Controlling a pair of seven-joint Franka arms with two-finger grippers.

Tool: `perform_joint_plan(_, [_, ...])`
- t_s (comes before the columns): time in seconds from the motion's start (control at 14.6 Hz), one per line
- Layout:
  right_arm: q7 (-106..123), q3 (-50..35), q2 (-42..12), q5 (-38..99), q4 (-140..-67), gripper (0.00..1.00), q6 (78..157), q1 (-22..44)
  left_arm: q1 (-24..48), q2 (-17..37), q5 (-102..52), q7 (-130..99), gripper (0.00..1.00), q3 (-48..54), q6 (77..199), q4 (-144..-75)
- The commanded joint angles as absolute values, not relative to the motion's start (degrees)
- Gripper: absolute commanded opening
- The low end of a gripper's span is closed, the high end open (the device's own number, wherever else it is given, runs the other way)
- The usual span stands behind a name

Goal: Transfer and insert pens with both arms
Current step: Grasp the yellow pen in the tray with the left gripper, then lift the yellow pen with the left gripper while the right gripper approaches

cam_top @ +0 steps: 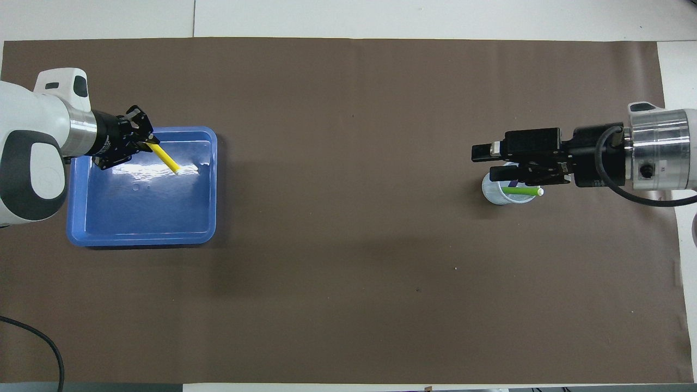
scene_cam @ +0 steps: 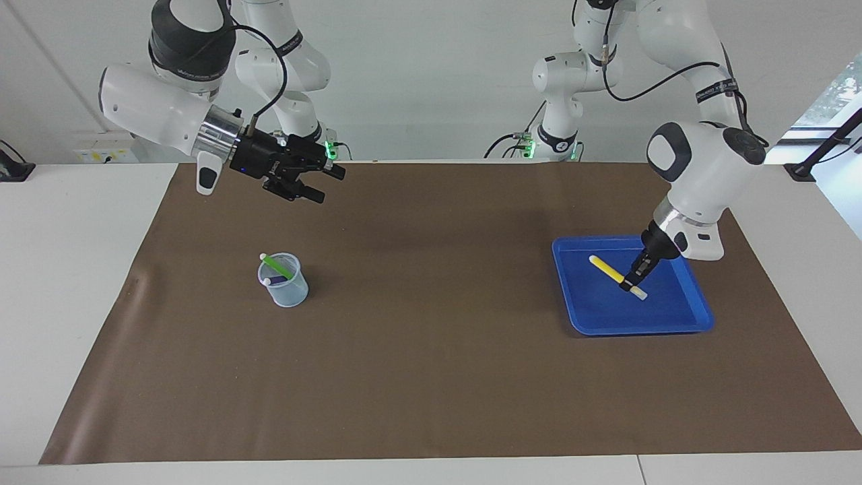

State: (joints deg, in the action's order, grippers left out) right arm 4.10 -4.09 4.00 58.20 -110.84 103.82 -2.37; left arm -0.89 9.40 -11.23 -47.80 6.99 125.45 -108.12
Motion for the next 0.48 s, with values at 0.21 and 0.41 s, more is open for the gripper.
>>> perform_joint_plan(0.21, [2.46,-4.39,5.27,59.59,-112.41,1.00,107.22,-0.01,5.26,6.59,-20.03,-75.37,0.00,6.77,123.04,-107.23])
perform_joint_plan(0.41, [-0.09,-4.39,5.27,59.59,-112.68,1.00,111.87,3.15,8.95,6.15,-22.06,-86.97,0.00,6.77,123.57,-106.61])
